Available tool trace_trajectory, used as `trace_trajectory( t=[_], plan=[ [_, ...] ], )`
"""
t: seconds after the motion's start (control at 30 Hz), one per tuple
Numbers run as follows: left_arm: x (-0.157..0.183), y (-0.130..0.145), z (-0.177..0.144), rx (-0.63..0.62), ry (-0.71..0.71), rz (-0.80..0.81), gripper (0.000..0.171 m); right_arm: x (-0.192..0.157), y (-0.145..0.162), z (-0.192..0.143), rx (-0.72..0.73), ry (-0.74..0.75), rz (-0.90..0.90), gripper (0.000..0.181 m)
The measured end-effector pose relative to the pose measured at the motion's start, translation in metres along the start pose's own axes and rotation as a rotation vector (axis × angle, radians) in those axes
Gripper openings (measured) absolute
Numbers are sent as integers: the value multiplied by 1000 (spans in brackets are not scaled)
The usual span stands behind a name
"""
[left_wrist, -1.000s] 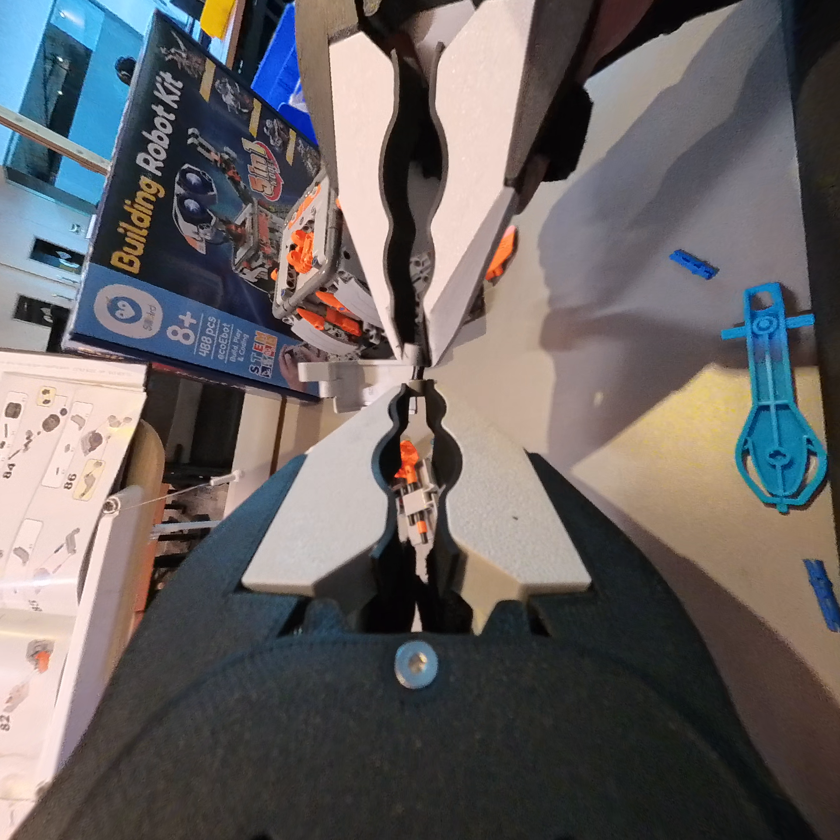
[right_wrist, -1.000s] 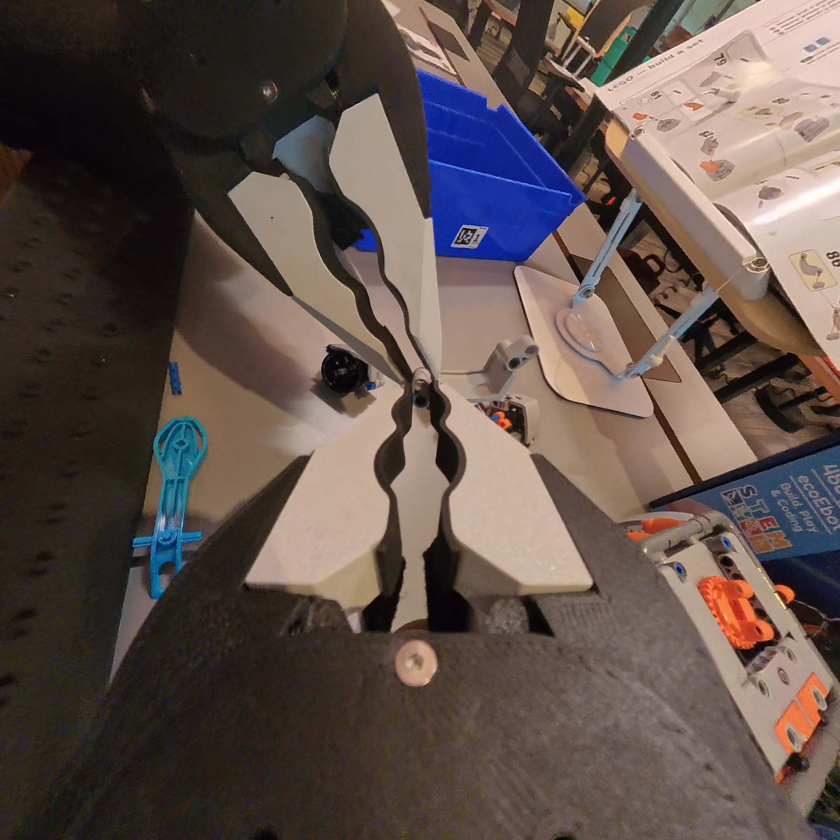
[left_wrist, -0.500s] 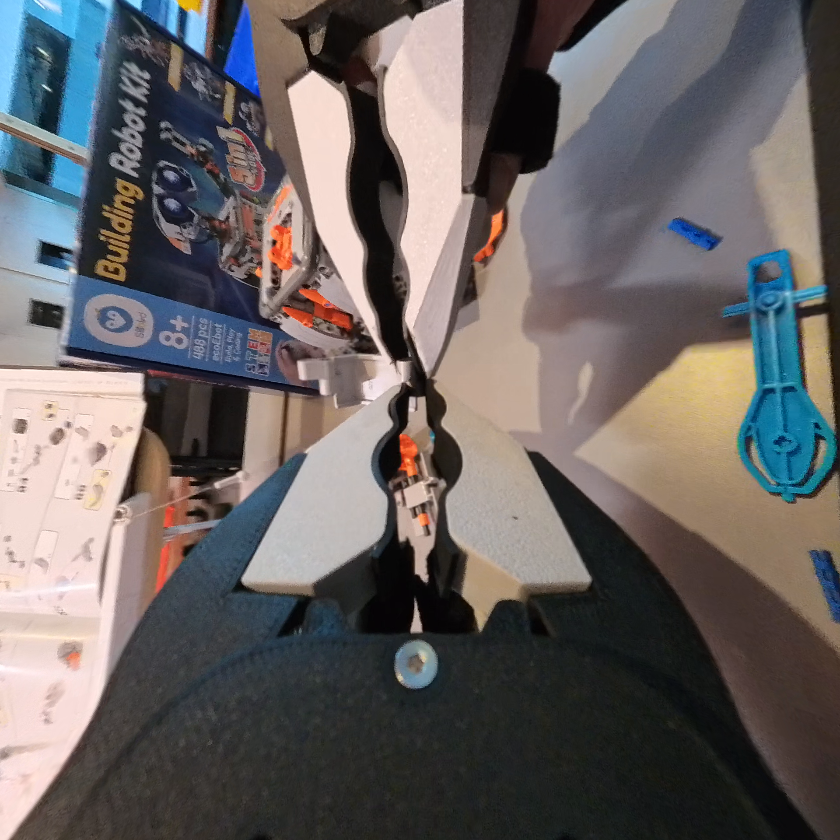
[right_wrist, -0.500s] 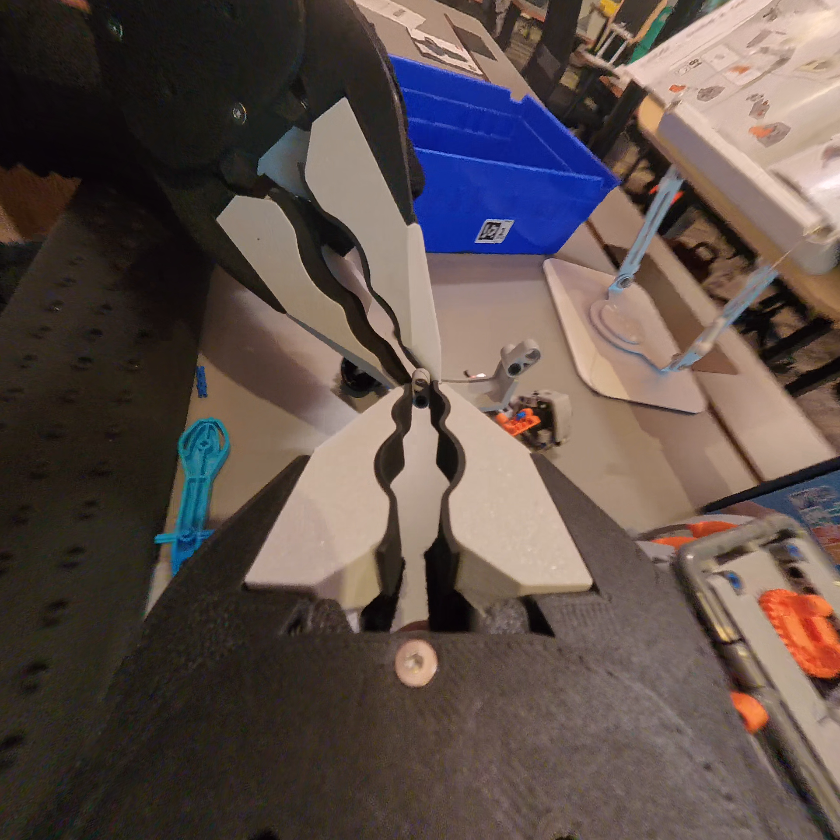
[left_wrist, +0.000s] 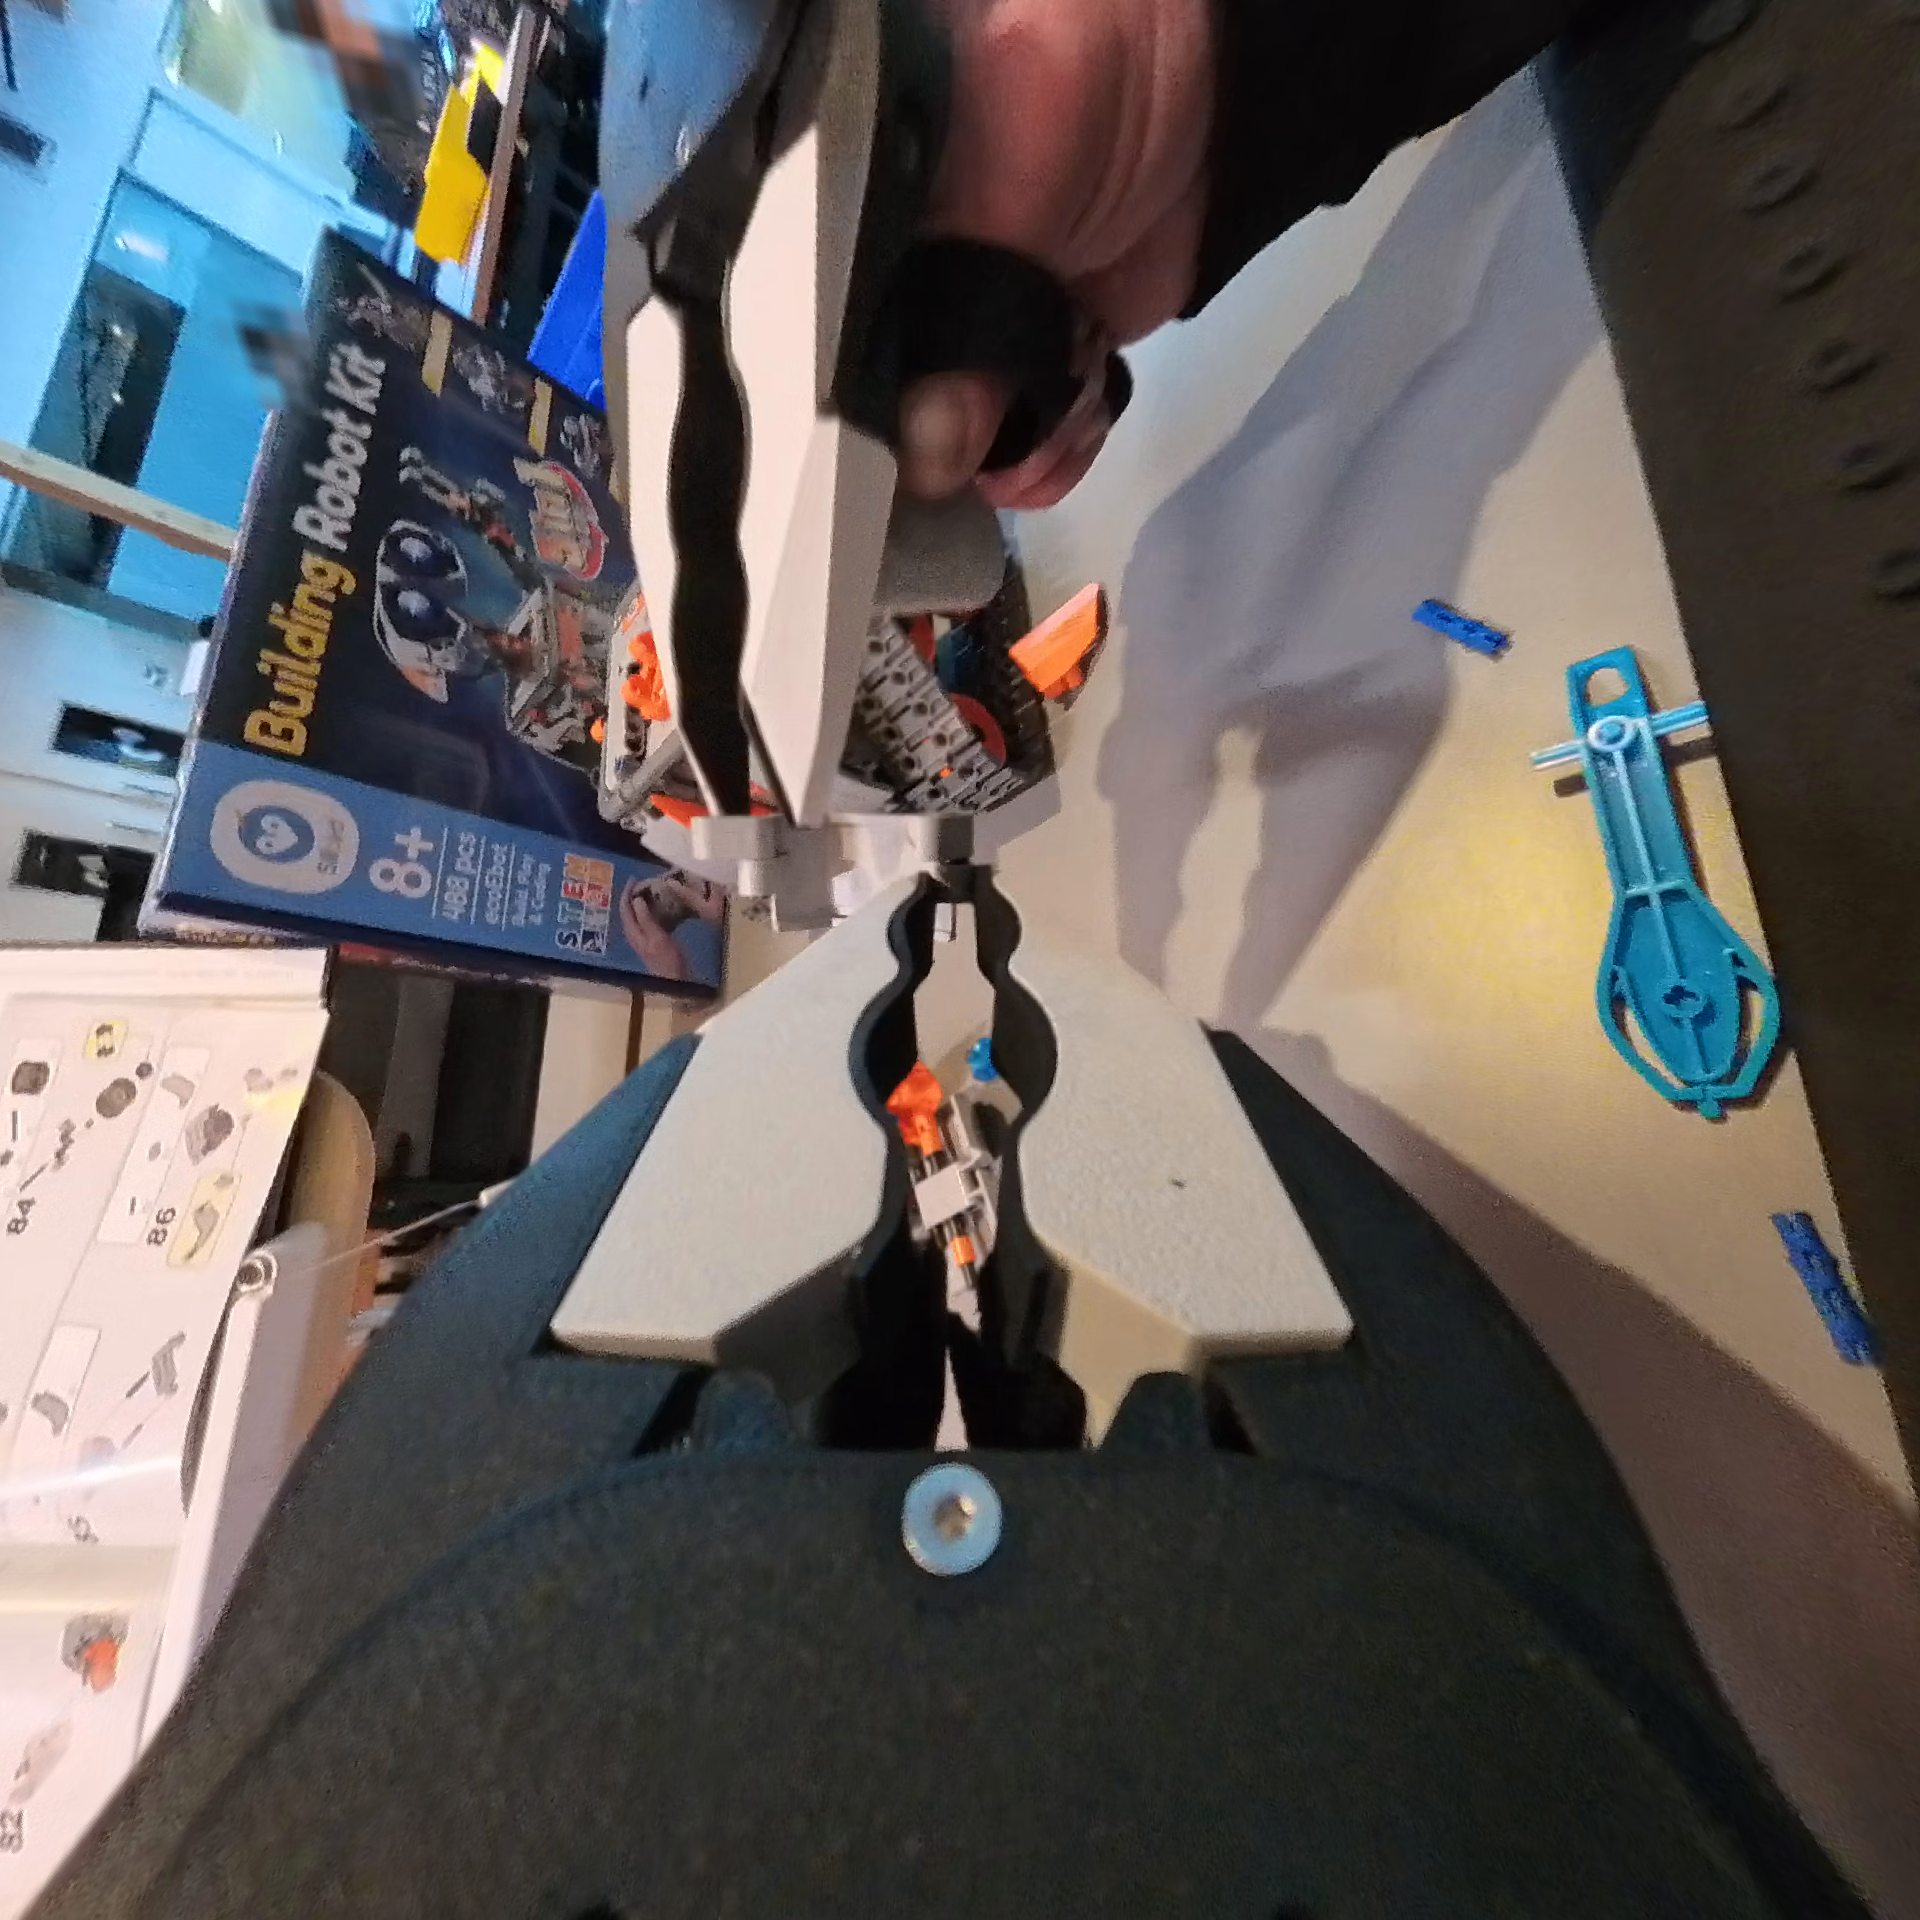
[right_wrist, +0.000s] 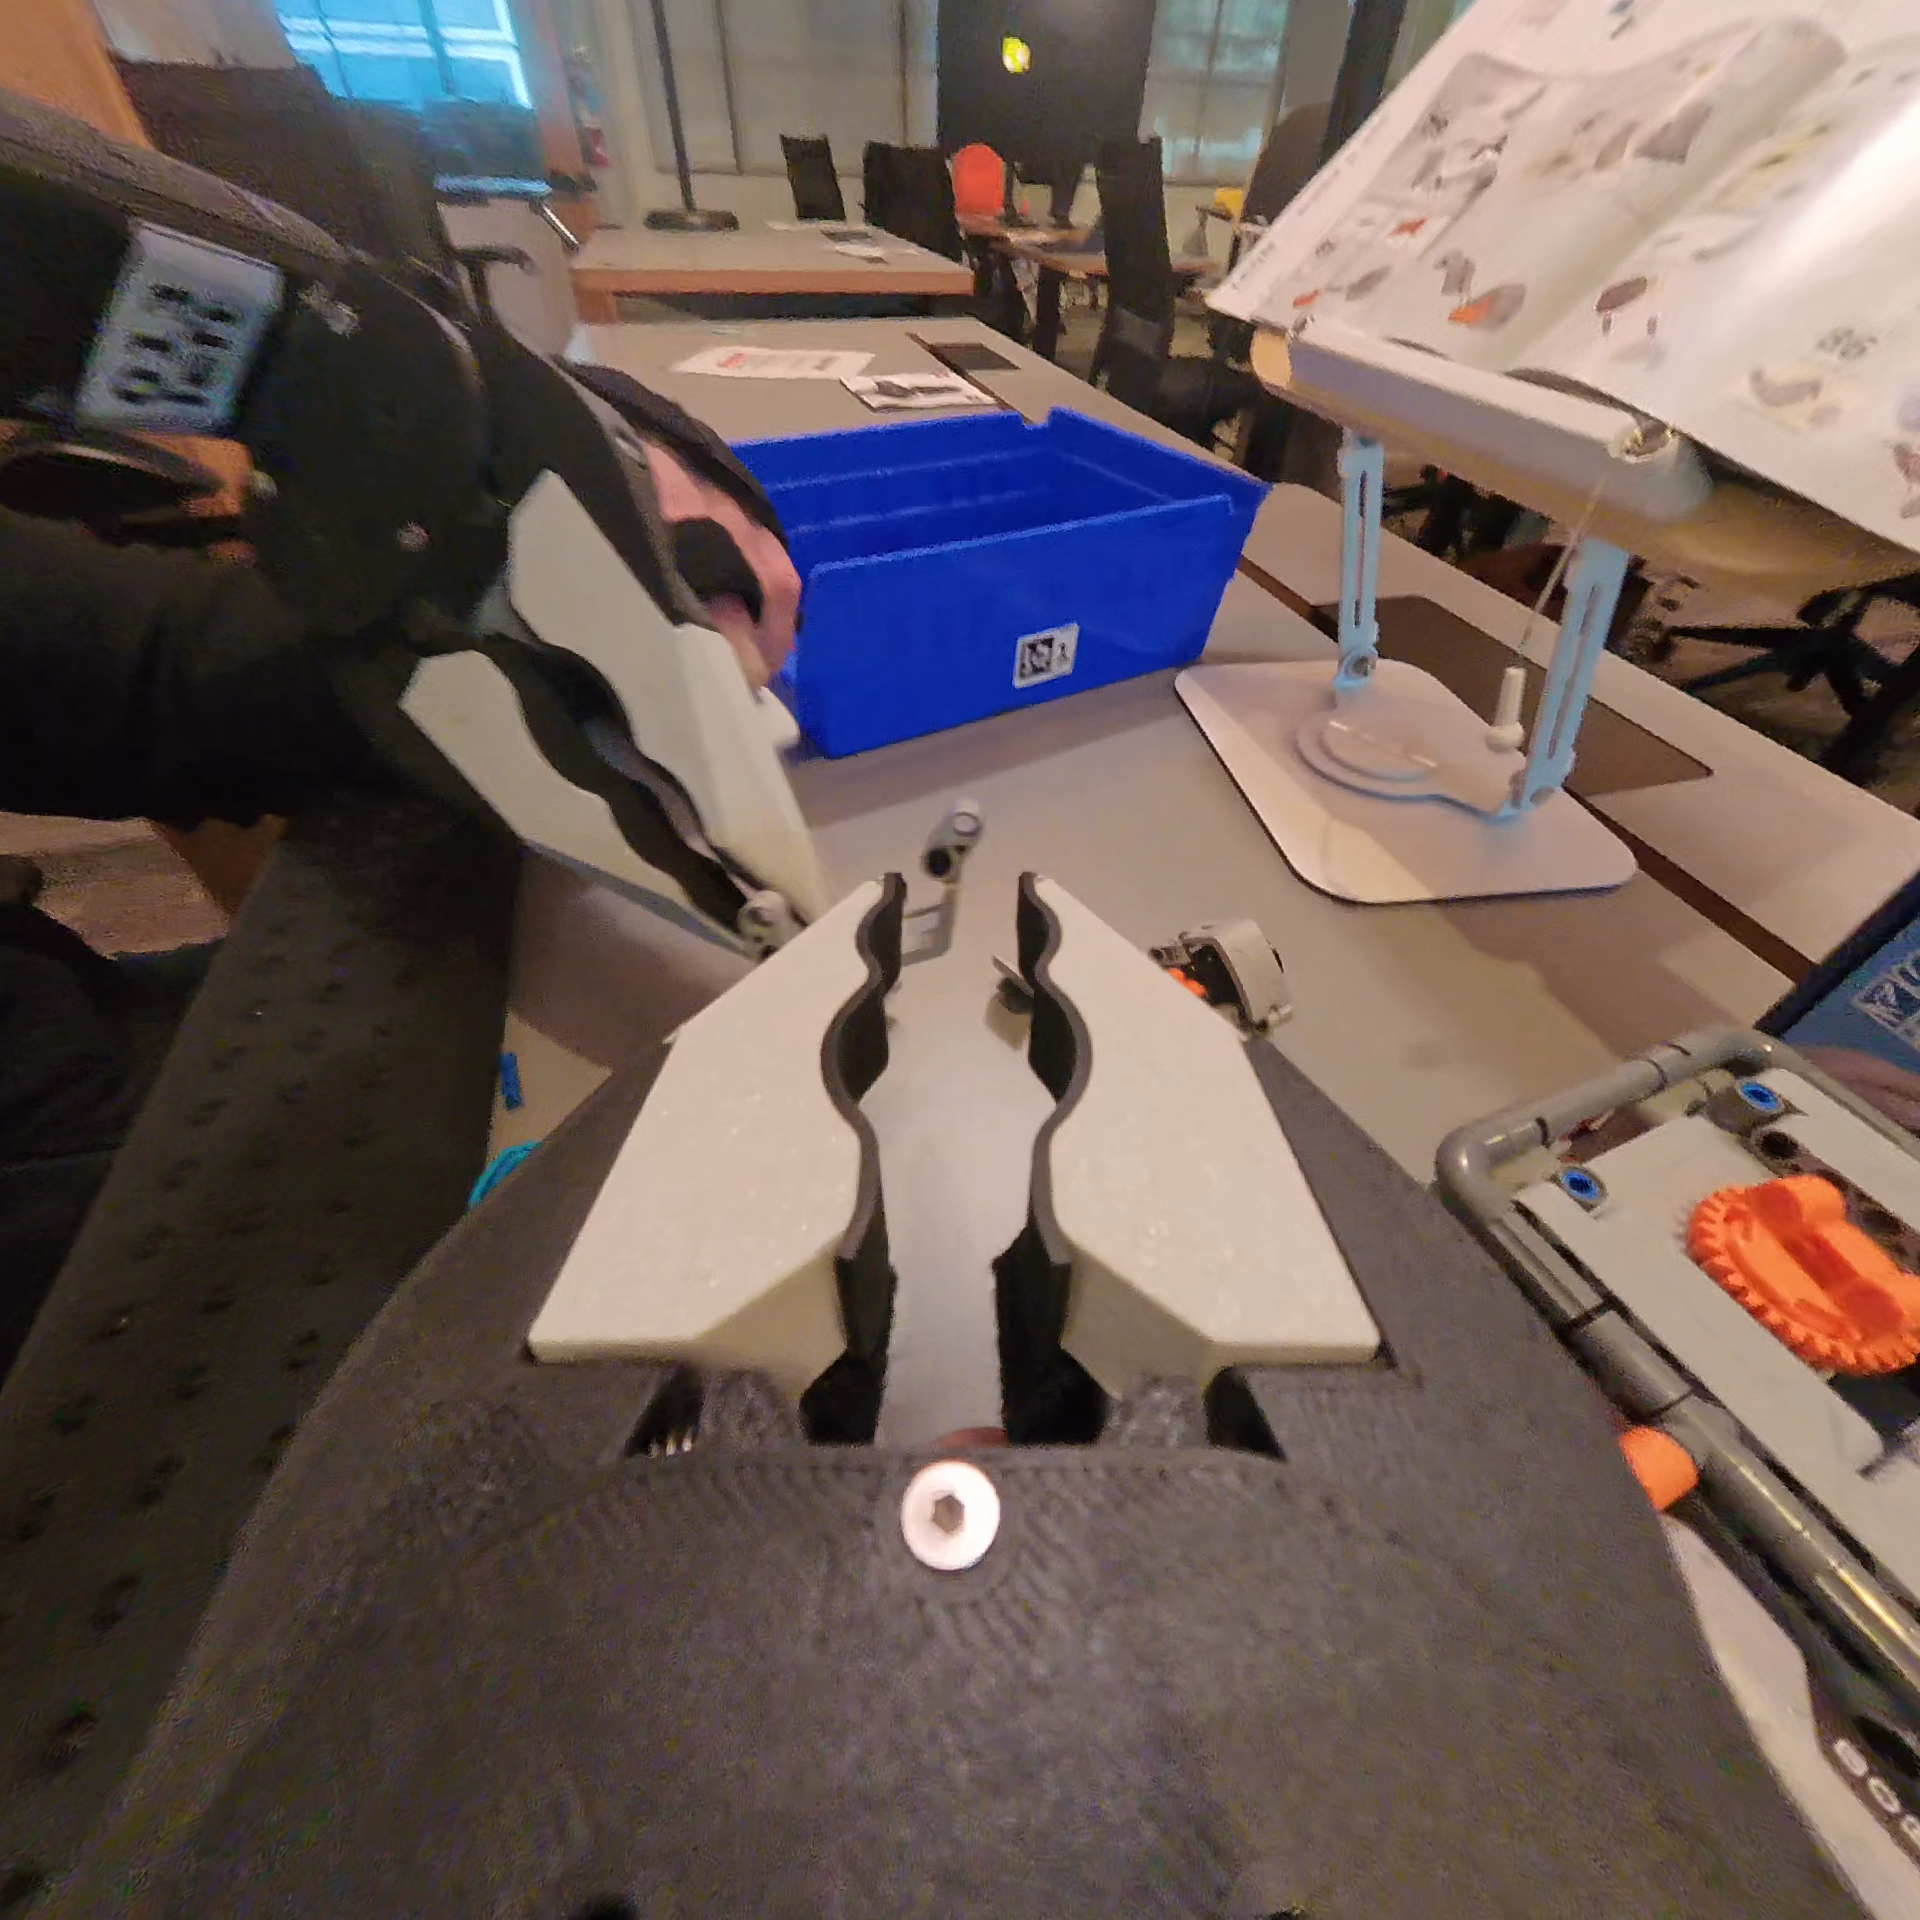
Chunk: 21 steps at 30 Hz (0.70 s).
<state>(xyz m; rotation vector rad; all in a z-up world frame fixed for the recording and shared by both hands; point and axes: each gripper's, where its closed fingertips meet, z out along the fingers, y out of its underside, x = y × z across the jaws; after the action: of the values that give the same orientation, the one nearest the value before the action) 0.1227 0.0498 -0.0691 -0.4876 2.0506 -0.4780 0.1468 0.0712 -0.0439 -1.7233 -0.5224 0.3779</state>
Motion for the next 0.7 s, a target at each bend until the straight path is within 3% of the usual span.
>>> trace_trajectory(
  t=[0.07, 0.13, 0.3, 0.37, 0.43, 0.57, 0.7],
  plan=[
    [3, -3, 1, 10, 2, 13, 5, -2, 5, 4, -25, 4, -17, 20],
    [2, -7, 0, 30, -9, 26, 4, -7, 8, 7, -45, -9, -41, 1],
    [11, -2, 2, 29, 74, 0, 11, -7, 12, 8, -75, 3, -68, 0],
    [13, 2, -6, 33, 144, -44, 26, -6, 14, 7, -89, 1, -63, 0],
    [14, 6, -22, 57, 216, -91, 27, -7, 18, 9, -112, -5, -53, 0],
    [22, 48, -39, -50, 356, -208, 45, -17, 41, 21, -225, -33, -91, 0],
    [38, 93, -35, -197, 443, -270, 53, -24, 62, 33, -320, -52, -132, 0]
  ],
)
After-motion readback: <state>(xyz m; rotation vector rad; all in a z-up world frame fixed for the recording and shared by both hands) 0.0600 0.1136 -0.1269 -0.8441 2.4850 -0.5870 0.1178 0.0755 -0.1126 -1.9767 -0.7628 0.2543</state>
